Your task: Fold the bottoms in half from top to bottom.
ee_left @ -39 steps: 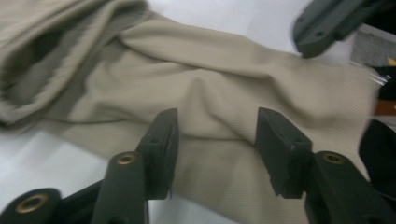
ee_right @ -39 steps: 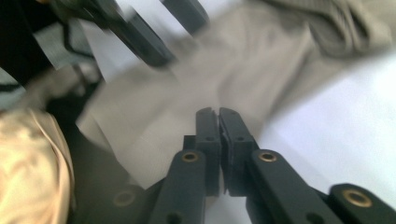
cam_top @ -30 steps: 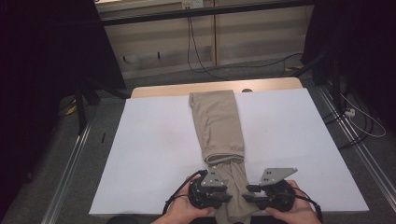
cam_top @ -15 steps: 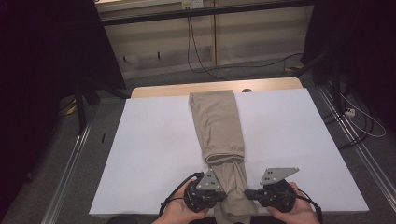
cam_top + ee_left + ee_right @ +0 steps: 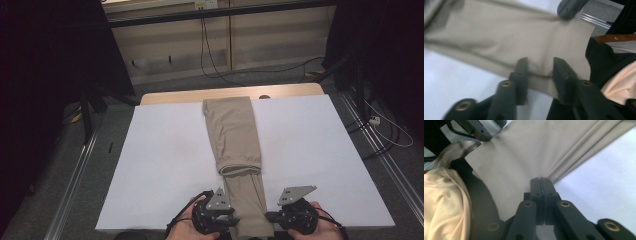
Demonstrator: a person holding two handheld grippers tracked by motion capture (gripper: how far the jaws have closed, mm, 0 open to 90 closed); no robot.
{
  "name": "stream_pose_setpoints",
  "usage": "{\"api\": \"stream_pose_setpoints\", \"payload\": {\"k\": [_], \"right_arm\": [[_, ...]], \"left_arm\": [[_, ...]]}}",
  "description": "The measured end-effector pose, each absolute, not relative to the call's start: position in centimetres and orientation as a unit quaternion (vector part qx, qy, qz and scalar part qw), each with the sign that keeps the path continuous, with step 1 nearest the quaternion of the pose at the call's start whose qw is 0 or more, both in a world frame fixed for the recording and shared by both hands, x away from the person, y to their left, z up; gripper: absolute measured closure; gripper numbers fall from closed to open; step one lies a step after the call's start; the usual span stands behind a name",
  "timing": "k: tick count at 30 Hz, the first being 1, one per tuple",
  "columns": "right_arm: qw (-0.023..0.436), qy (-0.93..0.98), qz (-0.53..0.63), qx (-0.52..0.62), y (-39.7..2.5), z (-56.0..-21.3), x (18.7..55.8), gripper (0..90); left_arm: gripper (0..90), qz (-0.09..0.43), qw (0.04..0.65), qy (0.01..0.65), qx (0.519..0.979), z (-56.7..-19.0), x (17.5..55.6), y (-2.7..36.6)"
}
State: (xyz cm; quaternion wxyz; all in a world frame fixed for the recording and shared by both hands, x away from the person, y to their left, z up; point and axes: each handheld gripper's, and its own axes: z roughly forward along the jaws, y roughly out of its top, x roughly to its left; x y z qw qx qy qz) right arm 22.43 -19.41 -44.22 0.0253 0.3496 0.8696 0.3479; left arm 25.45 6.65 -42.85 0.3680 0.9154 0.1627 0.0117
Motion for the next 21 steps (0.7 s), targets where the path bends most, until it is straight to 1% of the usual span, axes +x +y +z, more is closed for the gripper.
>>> {"api": "stream_pose_setpoints", "payload": {"k": [2,3,4,6,7,10,11,12,15,16,18,20,21], "right_arm": [[0.022,0.87,0.346,0.35,-19.4,-44.2,22.3,88.7],[0.022,0.871,0.347,0.348,-19.3,-44.2,22.3,87.1],[0.021,0.87,0.348,0.35,-19.3,-44.2,22.3,86.4],[0.024,0.869,0.349,0.349,-19.3,-44.1,22.4,80.3],[0.033,0.868,0.351,0.35,-19.4,-44.1,22.5,76.5],[0.039,0.859,0.368,0.353,-19.7,-43.8,23.2,70.9],[0.041,0.858,0.369,0.355,-19.7,-43.7,23.5,66.5],[0.054,0.857,0.367,0.357,-19.7,-43.6,23.9,63.0],[0.066,0.853,0.381,0.349,-19.8,-43.1,25.5,60.4],[0.077,0.853,0.381,0.348,-19.7,-42.9,26.2,57.6],[0.089,0.85,0.386,0.347,-19.6,-42.6,27.4,55.4],[0.115,0.848,0.392,0.337,-19.4,-42.0,29.0,53.1],[0.111,0.847,0.395,0.337,-19.3,-41.9,29.7,52.0]], "left_arm": [[62.5,0.01,0.39,0.144,0.91,-42.6,25.5,6.3],[61.3,0.011,0.392,0.134,0.91,-42.6,25.4,6.1],[62.0,0.007,0.384,0.122,0.915,-42.8,25.2,5.8],[63.2,-0.006,0.369,0.115,0.922,-43.5,25.1,5.5],[63.3,-0.004,0.363,0.117,0.924,-43.8,25.0,5.5],[63.8,0.002,0.36,0.12,0.925,-44.0,24.8,5.6],[65.2,-0.001,0.36,0.127,0.924,-44.0,24.8,5.6],[64.3,-0.009,0.361,0.125,0.924,-44.0,24.6,5.7],[59.0,-0.036,0.358,0.123,0.925,-43.6,24.9,6.0],[58.3,-0.028,0.354,0.127,0.926,-43.4,25.0,6.2],[55.1,-0.03,0.37,0.134,0.919,-43.1,25.9,6.8],[51.5,-0.008,0.393,0.159,0.906,-42.4,27.2,7.4],[50.2,0.015,0.398,0.172,0.901,-42.1,28.1,7.7]]}}
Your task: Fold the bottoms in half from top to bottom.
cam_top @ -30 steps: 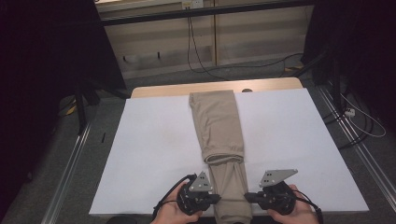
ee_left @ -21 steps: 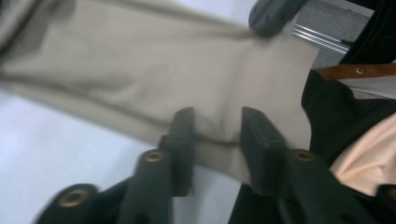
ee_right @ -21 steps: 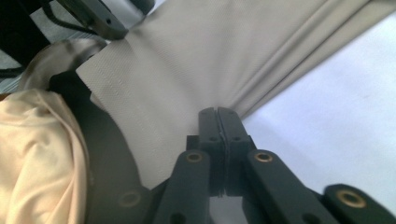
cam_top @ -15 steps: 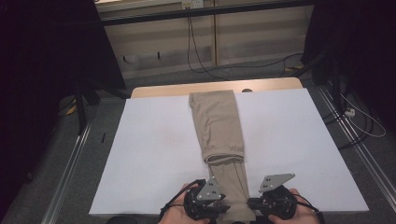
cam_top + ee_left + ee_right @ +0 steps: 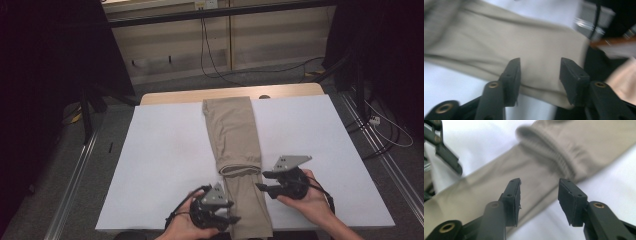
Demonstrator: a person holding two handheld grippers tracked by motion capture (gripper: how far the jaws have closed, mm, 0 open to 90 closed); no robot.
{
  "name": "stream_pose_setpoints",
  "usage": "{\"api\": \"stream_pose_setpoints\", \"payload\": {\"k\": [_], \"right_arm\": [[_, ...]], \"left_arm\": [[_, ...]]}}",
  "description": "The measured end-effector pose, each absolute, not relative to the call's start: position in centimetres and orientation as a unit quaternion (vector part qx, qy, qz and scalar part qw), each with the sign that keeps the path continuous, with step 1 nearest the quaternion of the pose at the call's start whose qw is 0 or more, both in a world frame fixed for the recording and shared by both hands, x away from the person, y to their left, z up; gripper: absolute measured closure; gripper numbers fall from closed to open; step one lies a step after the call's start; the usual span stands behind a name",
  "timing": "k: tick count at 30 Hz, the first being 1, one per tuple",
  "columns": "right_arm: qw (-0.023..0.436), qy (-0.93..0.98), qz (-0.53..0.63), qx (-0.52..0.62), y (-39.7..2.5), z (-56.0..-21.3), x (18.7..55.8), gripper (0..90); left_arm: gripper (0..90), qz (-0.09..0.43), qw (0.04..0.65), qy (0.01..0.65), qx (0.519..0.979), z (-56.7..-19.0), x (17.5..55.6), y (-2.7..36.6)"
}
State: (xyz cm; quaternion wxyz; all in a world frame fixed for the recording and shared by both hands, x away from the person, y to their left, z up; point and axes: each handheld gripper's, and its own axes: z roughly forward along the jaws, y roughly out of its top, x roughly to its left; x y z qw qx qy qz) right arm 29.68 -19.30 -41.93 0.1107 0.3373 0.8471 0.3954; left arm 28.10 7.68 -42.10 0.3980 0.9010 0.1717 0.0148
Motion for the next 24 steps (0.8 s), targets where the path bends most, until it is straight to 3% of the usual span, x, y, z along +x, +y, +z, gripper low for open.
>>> {"api": "stream_pose_setpoints", "payload": {"k": [4,8,12,14,17,19,24], "right_arm": [[0.122,0.851,0.376,0.344,-18.3,-42.0,32.6,46.5],[0.137,0.863,0.351,0.337,-17.1,-42.7,34.0,45.0],[0.137,0.861,0.352,0.34,-17.0,-43.5,35.3,54.9],[0.131,0.858,0.364,0.339,-17.3,-43.6,35.4,66.2],[0.14,0.856,0.361,0.343,-17.5,-43.7,35.6,69.2],[0.145,0.858,0.344,0.352,-17.4,-44.3,35.8,74.0],[0.137,0.846,0.37,0.357,-17.6,-44.0,35.8,83.3]], "left_arm": [[45.9,0.062,0.404,0.227,0.884,-41.3,32.4,8.6],[38.7,0.101,0.393,0.227,0.885,-41.5,35.2,8.0],[37.5,0.114,0.389,0.232,0.884,-42.6,36.7,7.3],[40.6,0.108,0.394,0.245,0.879,-42.7,37.1,7.5],[59.2,0.11,0.406,0.262,0.869,-43.0,37.7,7.9],[66.4,0.102,0.407,0.253,0.872,-43.3,37.9,7.8],[61.5,0.094,0.397,0.24,0.881,-44.0,37.6,6.9]]}}
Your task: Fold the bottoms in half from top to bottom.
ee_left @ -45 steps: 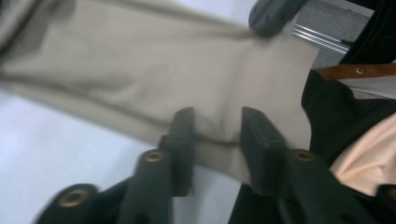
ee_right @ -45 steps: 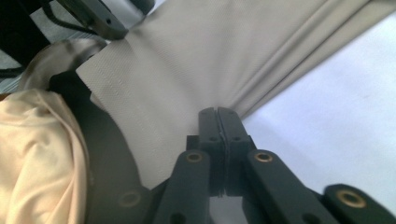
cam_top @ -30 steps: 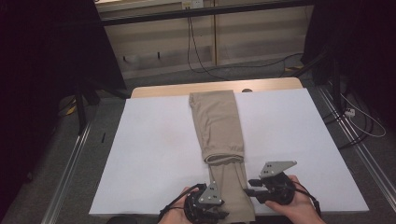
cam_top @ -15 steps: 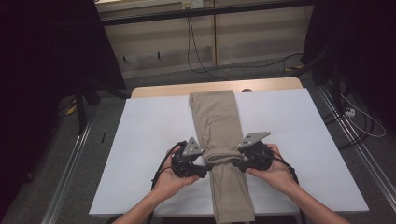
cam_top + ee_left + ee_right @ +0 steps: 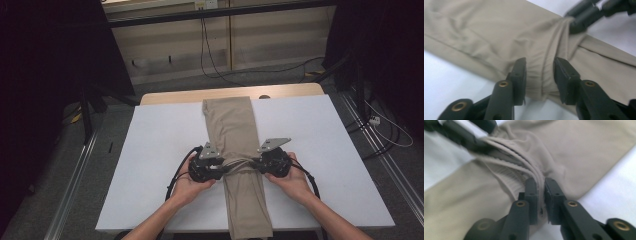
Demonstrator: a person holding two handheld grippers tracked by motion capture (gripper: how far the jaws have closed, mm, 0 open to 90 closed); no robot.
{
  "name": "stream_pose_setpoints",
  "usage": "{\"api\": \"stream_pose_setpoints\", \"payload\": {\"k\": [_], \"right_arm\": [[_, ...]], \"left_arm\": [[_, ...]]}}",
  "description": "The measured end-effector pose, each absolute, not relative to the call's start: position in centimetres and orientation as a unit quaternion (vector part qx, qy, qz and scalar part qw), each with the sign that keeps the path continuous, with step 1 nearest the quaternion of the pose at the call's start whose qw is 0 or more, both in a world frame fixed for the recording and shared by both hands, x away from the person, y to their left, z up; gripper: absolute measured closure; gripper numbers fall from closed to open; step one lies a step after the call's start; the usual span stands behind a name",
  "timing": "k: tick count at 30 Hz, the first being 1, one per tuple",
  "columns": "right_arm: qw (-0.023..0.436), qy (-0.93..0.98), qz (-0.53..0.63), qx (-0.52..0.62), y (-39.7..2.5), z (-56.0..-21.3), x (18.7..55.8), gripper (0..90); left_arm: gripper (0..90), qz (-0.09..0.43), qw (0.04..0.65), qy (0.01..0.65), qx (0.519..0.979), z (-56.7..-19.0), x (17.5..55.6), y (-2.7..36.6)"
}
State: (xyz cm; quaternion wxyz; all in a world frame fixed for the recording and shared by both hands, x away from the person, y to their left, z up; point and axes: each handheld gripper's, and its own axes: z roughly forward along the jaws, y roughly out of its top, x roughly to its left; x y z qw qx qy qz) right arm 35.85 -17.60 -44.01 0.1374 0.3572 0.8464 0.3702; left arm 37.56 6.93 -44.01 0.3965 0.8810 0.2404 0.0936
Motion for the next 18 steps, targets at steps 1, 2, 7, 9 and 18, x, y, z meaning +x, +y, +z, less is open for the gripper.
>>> {"api": "stream_pose_setpoints", "payload": {"k": [1,2,7,9,18], "right_arm": [[0.134,0.847,0.372,0.356,-17.6,-43.9,35.8,83.7],[0.134,0.847,0.372,0.355,-17.6,-43.9,35.8,83.8],[0.113,0.845,0.39,0.349,-17.8,-43.9,35.7,83.1],[0.113,0.845,0.393,0.345,-17.7,-43.7,35.6,82.5],[0.1,0.837,0.416,0.342,-18.9,-42.4,34.2,82.0]], "left_arm": [[62.2,0.098,0.394,0.239,0.882,-44.2,37.5,6.8],[63.0,0.097,0.39,0.238,0.884,-44.2,37.4,6.7],[85.7,0.091,0.405,0.24,0.877,-44.4,38.0,7.6],[86.5,0.086,0.404,0.248,0.876,-44.1,37.9,7.7],[86.5,0.049,0.436,0.247,0.864,-42.0,36.3,7.7]]}}
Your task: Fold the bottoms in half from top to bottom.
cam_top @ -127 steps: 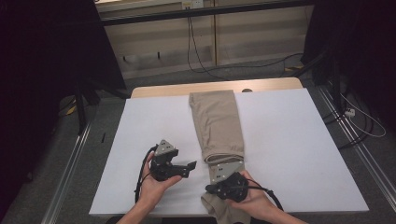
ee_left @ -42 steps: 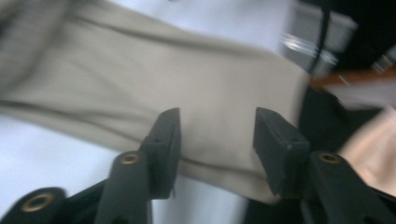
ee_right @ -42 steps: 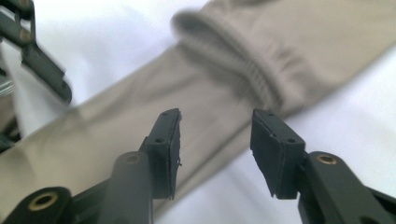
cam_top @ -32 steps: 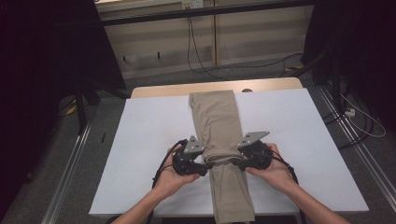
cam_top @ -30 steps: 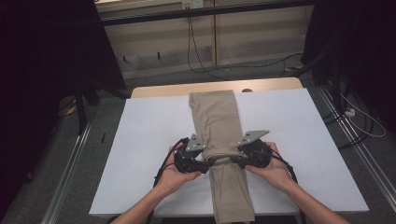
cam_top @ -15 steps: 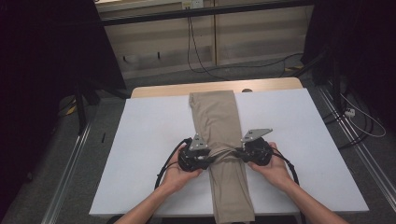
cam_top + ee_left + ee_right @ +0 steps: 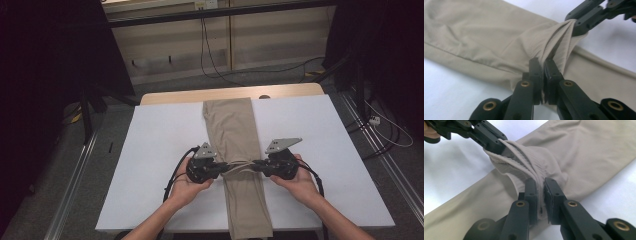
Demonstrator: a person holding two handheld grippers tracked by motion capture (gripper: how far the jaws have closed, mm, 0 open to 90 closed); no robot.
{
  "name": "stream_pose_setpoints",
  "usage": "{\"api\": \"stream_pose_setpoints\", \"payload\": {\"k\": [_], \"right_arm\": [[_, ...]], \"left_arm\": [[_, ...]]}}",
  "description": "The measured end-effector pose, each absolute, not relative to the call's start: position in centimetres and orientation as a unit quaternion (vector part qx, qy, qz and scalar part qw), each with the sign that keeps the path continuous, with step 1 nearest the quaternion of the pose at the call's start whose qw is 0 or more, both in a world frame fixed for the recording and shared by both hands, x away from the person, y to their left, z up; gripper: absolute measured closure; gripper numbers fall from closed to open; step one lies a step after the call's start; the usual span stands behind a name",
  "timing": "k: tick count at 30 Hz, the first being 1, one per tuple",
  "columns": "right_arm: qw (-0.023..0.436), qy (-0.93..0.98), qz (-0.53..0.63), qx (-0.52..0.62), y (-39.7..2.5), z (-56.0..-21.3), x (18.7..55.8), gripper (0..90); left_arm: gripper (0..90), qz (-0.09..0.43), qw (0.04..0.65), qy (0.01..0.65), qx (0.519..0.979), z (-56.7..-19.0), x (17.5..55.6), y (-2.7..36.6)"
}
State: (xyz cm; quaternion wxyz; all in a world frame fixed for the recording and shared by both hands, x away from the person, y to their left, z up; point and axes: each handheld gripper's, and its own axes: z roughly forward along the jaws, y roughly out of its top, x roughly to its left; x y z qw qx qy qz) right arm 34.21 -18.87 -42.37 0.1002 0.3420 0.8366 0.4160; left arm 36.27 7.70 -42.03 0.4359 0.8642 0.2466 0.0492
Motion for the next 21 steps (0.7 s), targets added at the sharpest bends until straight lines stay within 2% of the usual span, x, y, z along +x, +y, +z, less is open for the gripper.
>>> {"api": "stream_pose_setpoints", "payload": {"k": [9,21], "right_arm": [[0.074,0.836,0.436,0.326,-19.9,-41.3,29.9,81.7],[0.044,0.843,0.439,0.309,-19.7,-41.0,26.2,81.4]], "left_arm": [[86.5,0.011,0.443,0.222,0.869,-41.0,33.0,8.0],[86.5,-0.018,0.434,0.213,0.875,-40.4,28.8,8.7]]}}
